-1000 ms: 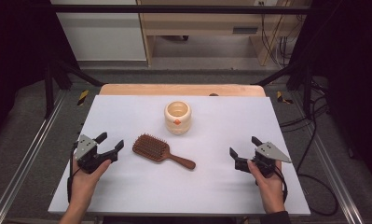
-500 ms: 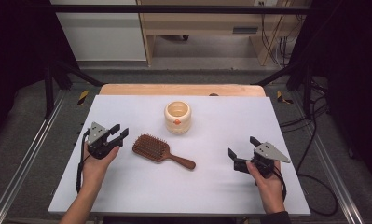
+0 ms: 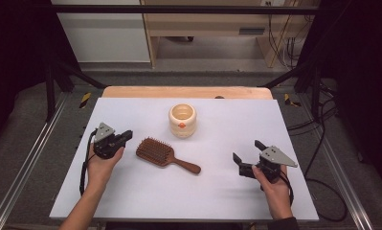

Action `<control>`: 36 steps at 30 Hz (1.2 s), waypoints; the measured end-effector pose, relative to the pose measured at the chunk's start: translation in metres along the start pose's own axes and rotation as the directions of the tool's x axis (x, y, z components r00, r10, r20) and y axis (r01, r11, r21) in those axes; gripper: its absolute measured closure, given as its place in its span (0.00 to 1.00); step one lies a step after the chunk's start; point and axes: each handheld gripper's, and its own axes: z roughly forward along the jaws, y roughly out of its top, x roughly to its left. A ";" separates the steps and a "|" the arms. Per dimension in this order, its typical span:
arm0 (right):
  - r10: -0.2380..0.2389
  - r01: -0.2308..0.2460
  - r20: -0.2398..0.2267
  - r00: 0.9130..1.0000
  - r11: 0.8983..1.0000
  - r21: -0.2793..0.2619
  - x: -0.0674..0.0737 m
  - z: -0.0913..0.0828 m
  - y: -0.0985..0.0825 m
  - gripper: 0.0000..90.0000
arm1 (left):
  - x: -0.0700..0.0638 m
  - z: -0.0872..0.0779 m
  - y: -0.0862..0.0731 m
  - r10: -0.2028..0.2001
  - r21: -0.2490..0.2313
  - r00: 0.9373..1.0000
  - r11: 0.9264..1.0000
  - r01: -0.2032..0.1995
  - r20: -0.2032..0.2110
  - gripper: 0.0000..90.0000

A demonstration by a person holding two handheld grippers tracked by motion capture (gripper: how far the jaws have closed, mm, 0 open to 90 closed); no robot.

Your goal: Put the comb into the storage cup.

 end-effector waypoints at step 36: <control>0.012 -0.011 -0.026 1.000 1.000 0.009 0.001 0.001 0.000 0.06 | 0.009 0.032 -0.002 -0.040 0.155 0.999 0.987 0.043 -0.017 0.99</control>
